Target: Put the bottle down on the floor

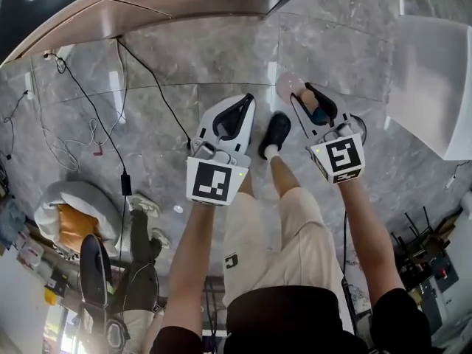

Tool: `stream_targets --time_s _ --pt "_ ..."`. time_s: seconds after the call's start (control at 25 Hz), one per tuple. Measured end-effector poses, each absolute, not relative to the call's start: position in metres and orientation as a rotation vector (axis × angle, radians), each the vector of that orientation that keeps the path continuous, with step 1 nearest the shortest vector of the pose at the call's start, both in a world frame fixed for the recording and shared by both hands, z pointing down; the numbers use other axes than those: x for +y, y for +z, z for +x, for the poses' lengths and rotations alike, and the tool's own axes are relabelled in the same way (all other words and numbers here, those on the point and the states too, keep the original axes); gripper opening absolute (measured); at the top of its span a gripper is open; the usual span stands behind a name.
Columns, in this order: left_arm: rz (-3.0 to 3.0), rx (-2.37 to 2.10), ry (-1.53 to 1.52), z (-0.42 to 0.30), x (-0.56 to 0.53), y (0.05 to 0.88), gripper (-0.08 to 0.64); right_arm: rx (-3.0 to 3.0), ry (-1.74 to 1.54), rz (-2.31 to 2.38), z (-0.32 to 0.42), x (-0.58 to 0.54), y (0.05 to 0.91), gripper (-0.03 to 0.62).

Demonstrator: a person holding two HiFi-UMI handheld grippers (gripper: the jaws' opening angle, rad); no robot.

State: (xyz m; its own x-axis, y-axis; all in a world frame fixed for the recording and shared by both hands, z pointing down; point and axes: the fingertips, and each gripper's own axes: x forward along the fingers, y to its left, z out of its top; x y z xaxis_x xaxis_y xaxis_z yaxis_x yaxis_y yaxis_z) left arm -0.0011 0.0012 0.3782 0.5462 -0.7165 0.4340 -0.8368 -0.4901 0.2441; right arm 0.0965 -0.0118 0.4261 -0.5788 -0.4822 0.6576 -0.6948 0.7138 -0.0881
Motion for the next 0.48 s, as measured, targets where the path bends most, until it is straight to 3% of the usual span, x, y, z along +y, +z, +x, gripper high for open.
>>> stream_targets --time_s 0.48 --pt "2.304 -1.239 0.434 0.003 0.005 0.521 0.018 -2.250 0.504 0.872 0.092 -0.021 0.594 0.141"
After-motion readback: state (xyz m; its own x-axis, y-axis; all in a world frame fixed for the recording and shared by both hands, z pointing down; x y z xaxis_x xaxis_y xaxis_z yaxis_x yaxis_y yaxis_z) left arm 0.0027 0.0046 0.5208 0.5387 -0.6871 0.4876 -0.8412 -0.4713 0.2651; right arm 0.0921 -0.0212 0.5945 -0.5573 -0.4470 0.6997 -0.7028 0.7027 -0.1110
